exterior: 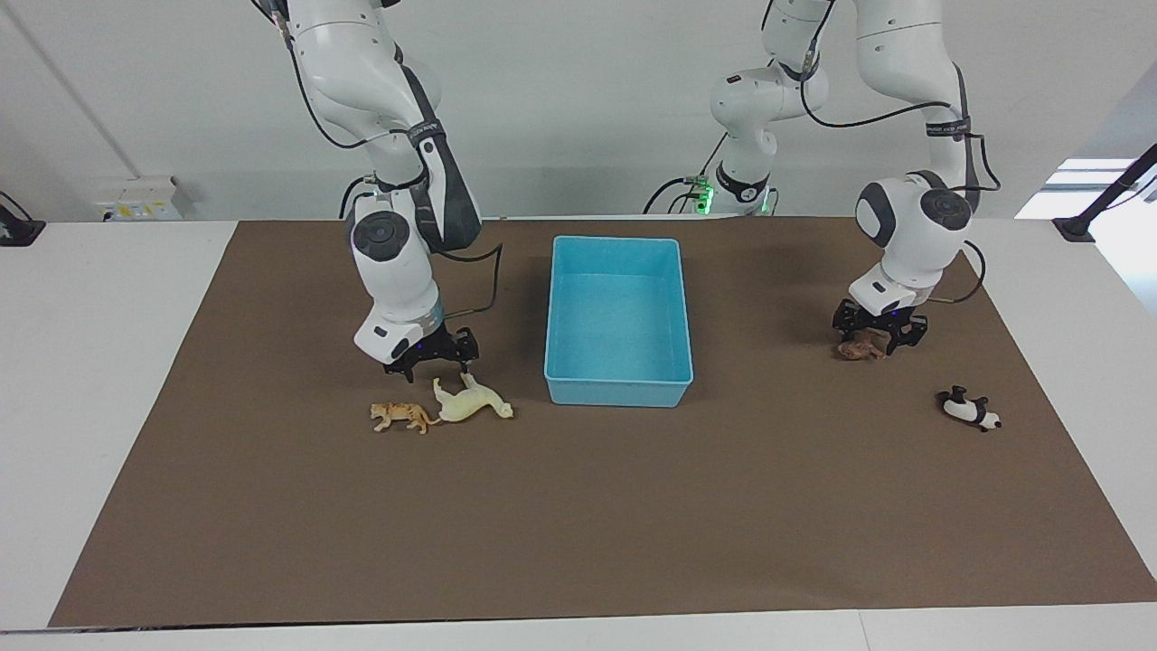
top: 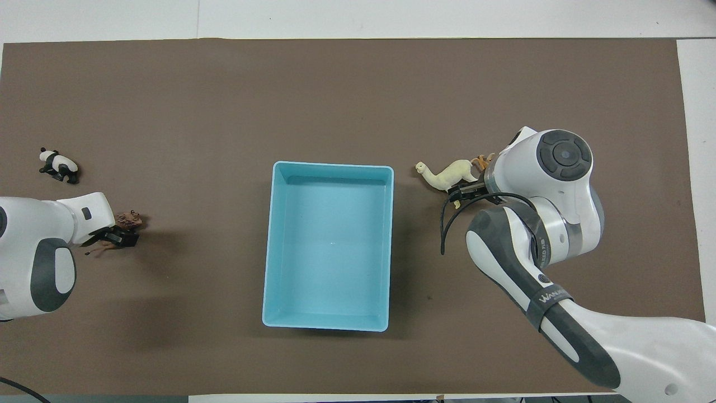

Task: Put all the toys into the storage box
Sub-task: 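Grasp the brown horse with the left gripper while the right gripper reaches the llama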

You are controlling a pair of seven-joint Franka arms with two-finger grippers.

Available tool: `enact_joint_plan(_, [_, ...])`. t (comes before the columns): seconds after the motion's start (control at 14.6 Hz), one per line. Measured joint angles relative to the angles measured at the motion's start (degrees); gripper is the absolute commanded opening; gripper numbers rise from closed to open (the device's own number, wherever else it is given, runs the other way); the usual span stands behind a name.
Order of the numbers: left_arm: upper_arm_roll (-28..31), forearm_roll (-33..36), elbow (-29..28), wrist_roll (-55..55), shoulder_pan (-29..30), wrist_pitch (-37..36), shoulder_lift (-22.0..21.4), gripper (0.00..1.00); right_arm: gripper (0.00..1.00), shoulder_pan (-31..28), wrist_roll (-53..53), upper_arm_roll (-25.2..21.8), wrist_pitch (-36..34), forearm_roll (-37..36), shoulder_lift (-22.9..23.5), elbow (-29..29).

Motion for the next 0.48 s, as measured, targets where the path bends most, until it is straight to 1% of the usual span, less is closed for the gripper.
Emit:
enact_joint_plan(0.07, [-0.23,0.0,0.2,-1.11,-0.06,-0.35,-0.02,0.16,1.0,0.01,-1.99,0.07,0.68,0.0,0.34,-0.21])
enact_joint_plan(0.14, [-0.37,0.01,0.8,-2.34,-0.18,-1.29,-0.03,0.1,1.0,-0.04,-4.38,0.05,1.22,0.0,0.6,-0.43])
enact_joint_plan(0.21, [-0.41,0.01,1.97,-3.69,-0.87,-3.47,-0.03,0.01,1.0,-0.11,-6.54,-0.04,1.83,0.0,0.8,-0.69])
enact_joint_plan(0.48, [-0.69,0.01,9.38,-11.04,-5.33,-14.75,-0.15,0.0,1.0,-0.14,-10.16,-0.24,3.15,0.0,1.14,-1.13])
